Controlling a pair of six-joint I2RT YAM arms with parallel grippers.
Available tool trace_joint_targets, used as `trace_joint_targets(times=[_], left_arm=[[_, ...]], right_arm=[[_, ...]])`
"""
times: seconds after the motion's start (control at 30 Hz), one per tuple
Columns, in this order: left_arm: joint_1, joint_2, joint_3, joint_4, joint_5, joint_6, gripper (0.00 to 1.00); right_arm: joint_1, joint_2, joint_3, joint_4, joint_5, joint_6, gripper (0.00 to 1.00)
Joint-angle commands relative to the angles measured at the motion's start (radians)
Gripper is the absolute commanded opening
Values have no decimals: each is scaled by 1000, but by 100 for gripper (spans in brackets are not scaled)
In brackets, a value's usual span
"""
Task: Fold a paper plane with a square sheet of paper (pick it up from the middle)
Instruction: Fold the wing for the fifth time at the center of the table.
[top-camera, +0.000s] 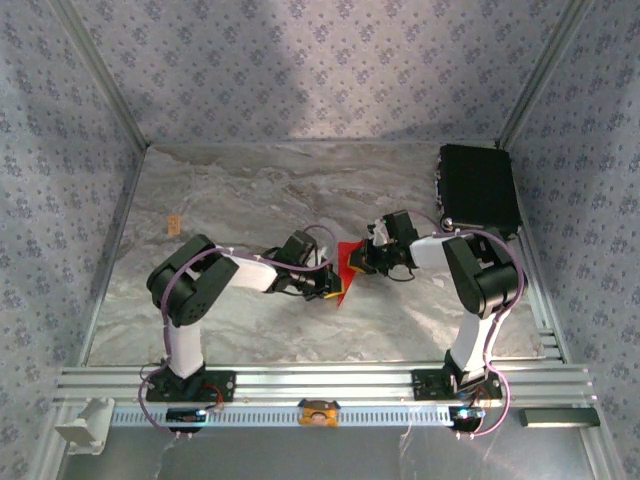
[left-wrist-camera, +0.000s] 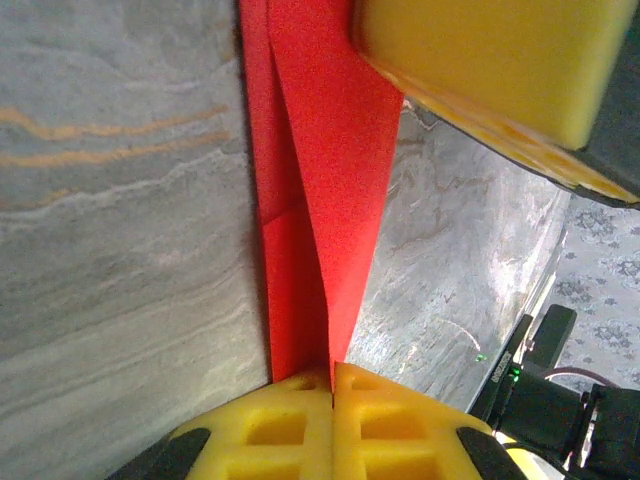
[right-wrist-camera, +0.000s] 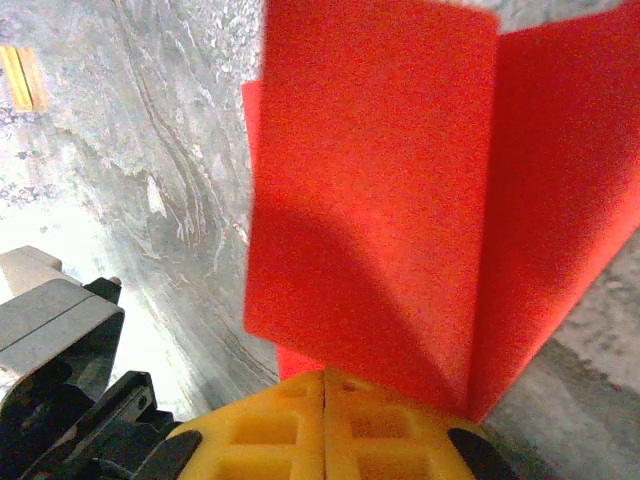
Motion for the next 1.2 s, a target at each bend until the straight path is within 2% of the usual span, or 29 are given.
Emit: trace_joint_targets(times=[0.0,0.23,0.57,0.8,1.0,1.17], left_arm=[[-18,-25,-30,-125,37,29,10],[-22,-49,-40,-144,55,45,8],[-28,-59,-45,-186,76,79,0],[-32,-58,-45,-210,77,91,7],[-36,-64,-46,-215,89,100,4],[-42,-65,-41,-235,94,117,5]], right_arm=[[4,30,-8,-107,96,-29,8],[7,28,-1,-122,104,-35,8],[8,24,1,-139,121,-37,7],[6,23,3,-152,132,-36,7],[7,21,6,-159,138,-37,7],[5,22,6,-162,141,-37,7]])
